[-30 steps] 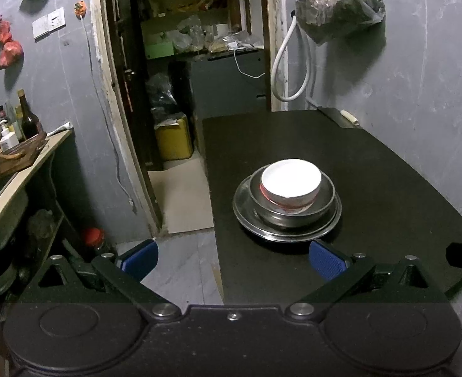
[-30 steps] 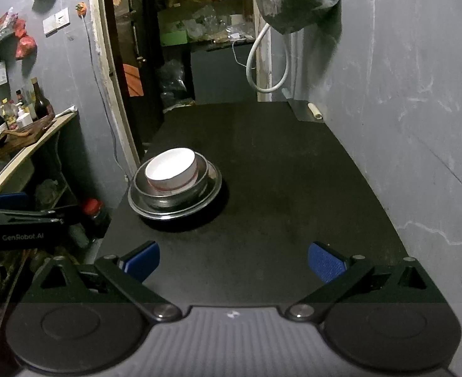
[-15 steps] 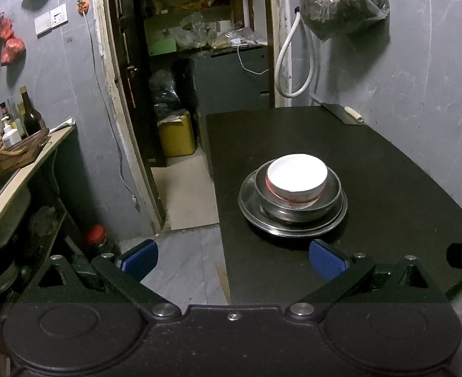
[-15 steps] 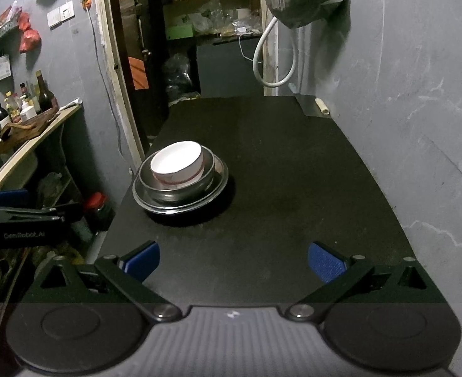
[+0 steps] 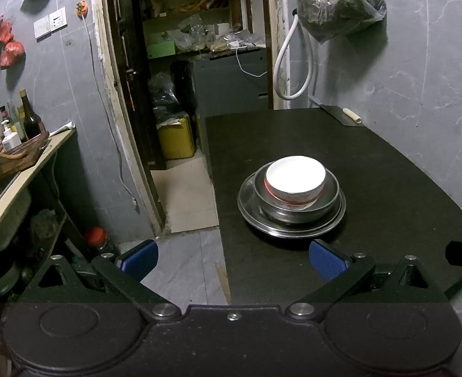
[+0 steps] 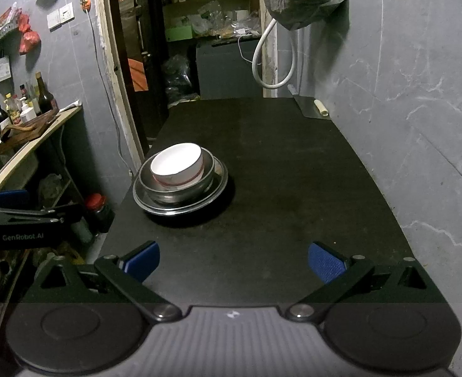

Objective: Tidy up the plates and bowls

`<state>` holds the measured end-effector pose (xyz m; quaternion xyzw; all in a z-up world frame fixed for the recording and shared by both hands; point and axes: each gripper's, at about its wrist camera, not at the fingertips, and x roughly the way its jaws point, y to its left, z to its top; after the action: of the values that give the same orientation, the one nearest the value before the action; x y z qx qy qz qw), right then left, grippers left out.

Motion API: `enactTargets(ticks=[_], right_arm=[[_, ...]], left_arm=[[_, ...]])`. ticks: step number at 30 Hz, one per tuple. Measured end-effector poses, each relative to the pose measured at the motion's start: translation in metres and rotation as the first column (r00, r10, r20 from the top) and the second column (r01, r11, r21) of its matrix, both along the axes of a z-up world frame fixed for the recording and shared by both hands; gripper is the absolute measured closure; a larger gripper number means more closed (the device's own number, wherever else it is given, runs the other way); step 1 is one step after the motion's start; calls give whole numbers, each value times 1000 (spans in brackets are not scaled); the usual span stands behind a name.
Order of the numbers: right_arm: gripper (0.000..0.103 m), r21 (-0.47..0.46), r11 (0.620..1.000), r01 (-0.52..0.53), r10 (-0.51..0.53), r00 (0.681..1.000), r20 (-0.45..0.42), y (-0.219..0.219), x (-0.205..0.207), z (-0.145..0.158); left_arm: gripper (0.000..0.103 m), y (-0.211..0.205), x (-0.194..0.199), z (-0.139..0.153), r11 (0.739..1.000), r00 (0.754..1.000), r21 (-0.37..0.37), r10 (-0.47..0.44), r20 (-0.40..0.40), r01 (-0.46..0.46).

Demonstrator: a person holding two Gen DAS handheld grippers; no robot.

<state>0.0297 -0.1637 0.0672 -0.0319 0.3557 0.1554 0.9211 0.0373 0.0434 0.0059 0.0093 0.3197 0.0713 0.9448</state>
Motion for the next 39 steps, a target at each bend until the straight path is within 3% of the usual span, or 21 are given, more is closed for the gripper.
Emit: enactTargets(ticks=[39], right_arm=[[0,-2,1000,-1,1,1000,9,1,-4,1]], left_arm=[[1,2,-5,0,1000,1000,-2,9,7,-9]])
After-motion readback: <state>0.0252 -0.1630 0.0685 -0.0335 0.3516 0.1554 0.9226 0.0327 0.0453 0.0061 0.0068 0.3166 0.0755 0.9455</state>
